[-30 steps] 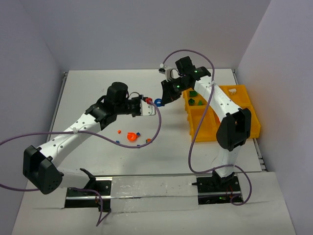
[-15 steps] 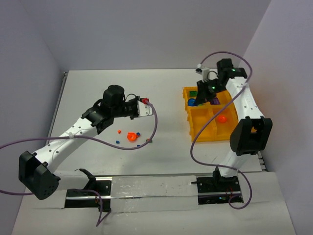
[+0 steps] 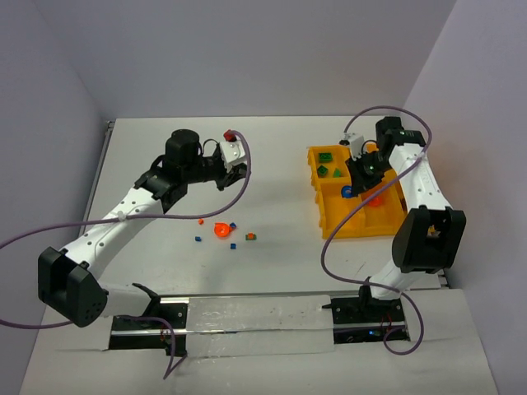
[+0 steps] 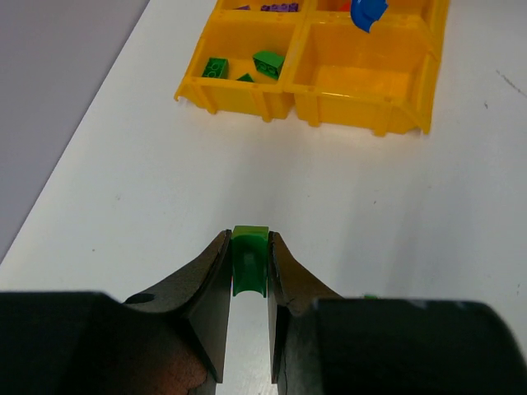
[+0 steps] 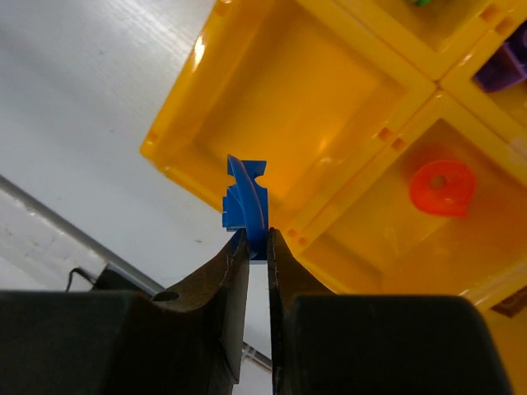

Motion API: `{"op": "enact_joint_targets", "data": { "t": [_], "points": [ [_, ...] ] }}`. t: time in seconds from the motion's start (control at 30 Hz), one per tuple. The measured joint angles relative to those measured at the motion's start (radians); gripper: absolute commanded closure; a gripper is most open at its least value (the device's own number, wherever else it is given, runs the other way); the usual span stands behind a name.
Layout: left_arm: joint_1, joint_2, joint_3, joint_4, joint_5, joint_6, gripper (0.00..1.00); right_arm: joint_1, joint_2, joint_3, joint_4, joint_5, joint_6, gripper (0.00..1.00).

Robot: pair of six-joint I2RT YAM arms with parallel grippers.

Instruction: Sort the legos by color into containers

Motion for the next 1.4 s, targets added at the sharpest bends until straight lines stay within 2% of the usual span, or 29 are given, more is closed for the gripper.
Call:
{"op": "enact_joint_targets", "data": {
  "t": [0.33,0.4,0.5,0.57,0.63,0.73,0.87,0.93,0.97,1.13,1.27,1.4],
  "points": [
    [0.017,0.003,0.002,0.028,0.020,-0.084,1.00,0.068,0.062,0.000,0.107,0.073,0.006,1.00],
    [0.023,0.006,0.002,0.032,0.025,-0.101,1.00,0.088,0.077,0.000,0.124,0.081,0.010,0.96],
    [0.033,0.014,0.003,0.035,0.029,-0.127,1.00,0.105,0.101,0.000,0.143,0.091,0.015,0.81],
    [0.039,0.020,0.005,0.036,0.030,-0.140,1.00,0.111,0.117,0.000,0.148,0.102,0.016,0.67],
    [0.045,0.022,0.006,0.037,0.030,-0.153,1.00,0.112,0.128,0.000,0.154,0.115,0.019,0.58],
    [0.050,0.025,0.006,0.041,0.030,-0.170,1.00,0.115,0.130,-0.004,0.163,0.132,0.023,0.33],
    [0.055,0.028,0.006,0.052,0.035,-0.198,1.00,0.116,0.130,-0.003,0.162,0.138,0.029,0.19],
    [0.058,0.029,0.006,0.059,0.036,-0.214,1.00,0.116,0.130,0.008,0.151,0.134,0.036,0.05],
    [0.060,0.029,0.006,0.064,0.037,-0.227,1.00,0.116,0.130,0.023,0.142,0.130,0.044,0.02],
    [0.117,0.041,0.007,0.149,0.089,-0.402,1.00,0.118,0.089,0.123,0.159,0.012,0.105,0.00],
    [0.215,0.096,0.039,0.260,0.133,-0.747,1.00,0.147,-0.007,0.155,0.286,-0.118,0.190,0.00],
    [0.265,0.160,0.081,0.306,0.134,-0.969,1.00,0.252,-0.089,0.151,0.491,-0.224,0.315,0.02]
  ]
}}
